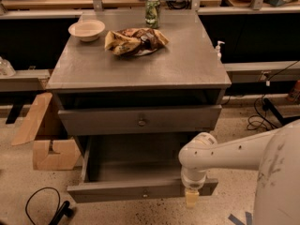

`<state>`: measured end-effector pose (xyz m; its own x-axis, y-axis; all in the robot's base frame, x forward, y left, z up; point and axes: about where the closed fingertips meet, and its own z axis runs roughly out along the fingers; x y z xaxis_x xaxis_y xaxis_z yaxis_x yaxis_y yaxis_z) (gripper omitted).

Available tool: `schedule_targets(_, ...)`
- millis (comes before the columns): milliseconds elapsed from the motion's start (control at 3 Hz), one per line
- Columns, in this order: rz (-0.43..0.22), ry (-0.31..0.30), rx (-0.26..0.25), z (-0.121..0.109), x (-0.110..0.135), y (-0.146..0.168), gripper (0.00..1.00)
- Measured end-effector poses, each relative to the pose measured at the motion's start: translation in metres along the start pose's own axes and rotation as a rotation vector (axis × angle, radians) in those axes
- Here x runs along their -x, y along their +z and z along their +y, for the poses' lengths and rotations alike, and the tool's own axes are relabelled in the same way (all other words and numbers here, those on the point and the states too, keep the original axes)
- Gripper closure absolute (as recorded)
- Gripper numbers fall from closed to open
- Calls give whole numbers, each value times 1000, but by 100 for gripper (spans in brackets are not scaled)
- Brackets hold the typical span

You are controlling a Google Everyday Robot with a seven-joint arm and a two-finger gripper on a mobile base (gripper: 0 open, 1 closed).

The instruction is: Open middle drawer

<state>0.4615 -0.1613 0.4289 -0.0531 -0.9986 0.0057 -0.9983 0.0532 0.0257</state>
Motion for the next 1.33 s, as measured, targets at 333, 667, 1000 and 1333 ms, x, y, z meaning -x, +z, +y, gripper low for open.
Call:
schedule_targets(333,0,0,1,0,0,0,0)
schedule_targets(667,-7,-20,15,-5,1,-7,0)
schedule_targets(1000,11,-58,29,-28,12,-35,15)
schedule_targets(1333,49,-98,47,-53,26,-56,38)
